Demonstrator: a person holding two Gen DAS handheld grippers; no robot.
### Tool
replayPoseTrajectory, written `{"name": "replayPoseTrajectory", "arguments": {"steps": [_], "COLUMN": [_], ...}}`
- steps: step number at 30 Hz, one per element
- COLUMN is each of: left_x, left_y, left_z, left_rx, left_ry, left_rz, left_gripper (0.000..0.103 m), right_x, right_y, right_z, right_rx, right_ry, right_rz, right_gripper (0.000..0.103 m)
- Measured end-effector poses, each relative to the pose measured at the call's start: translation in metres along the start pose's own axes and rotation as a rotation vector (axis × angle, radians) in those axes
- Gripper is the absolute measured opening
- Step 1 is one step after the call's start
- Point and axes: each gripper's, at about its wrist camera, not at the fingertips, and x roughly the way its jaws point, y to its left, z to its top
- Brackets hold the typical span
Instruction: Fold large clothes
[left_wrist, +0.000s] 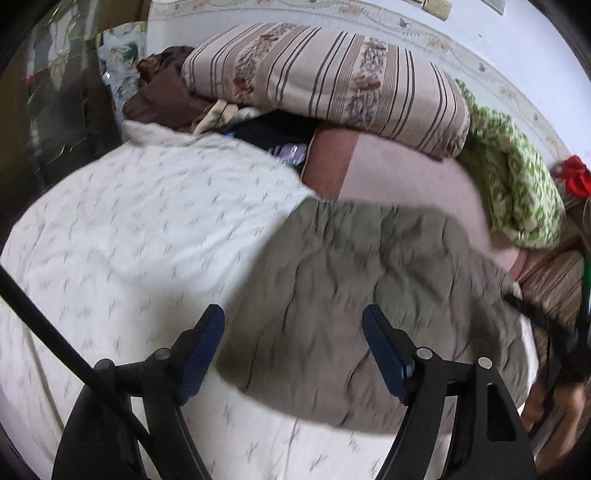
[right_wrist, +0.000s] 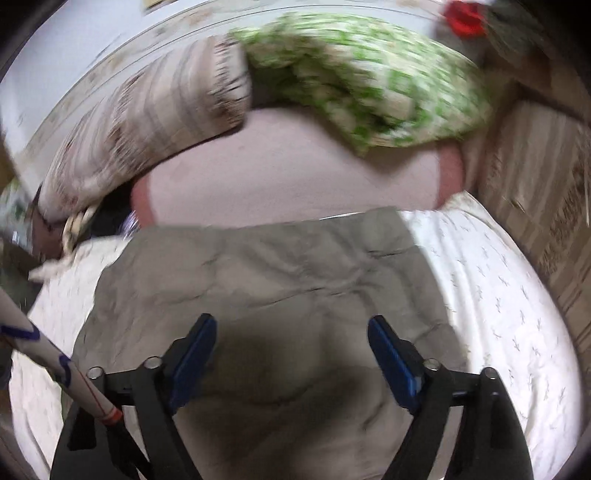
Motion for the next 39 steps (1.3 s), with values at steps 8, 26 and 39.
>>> {"name": "replayPoseTrajectory", "arguments": {"steps": [8, 26, 39], "left_x": [0.017, 0.041, 0.036], "left_y": [0.017, 0.043, 0.026], "left_z": [-0.030, -0.025, -0.034], "left_rx": [0.091, 0.068, 0.093], "left_ry": [-0.106, -0.018, 0.014], "left_rz": [0.098, 0.110, 0.075], "left_gripper": [0.076, 0.076, 0.076], "right_x": [0.078, 0.148, 0.099], "right_y": [0.093, 0.090, -0.001], "right_z": [0.025, 0.039, -0.040], "right_rx": [-0.099, -0.065, -0.040], "right_ry": [0.044, 0.072, 0.066], "right_rz": [-0.001, -0.174, -0.193], "right_gripper": [0.066, 0.075, 0.085]}}
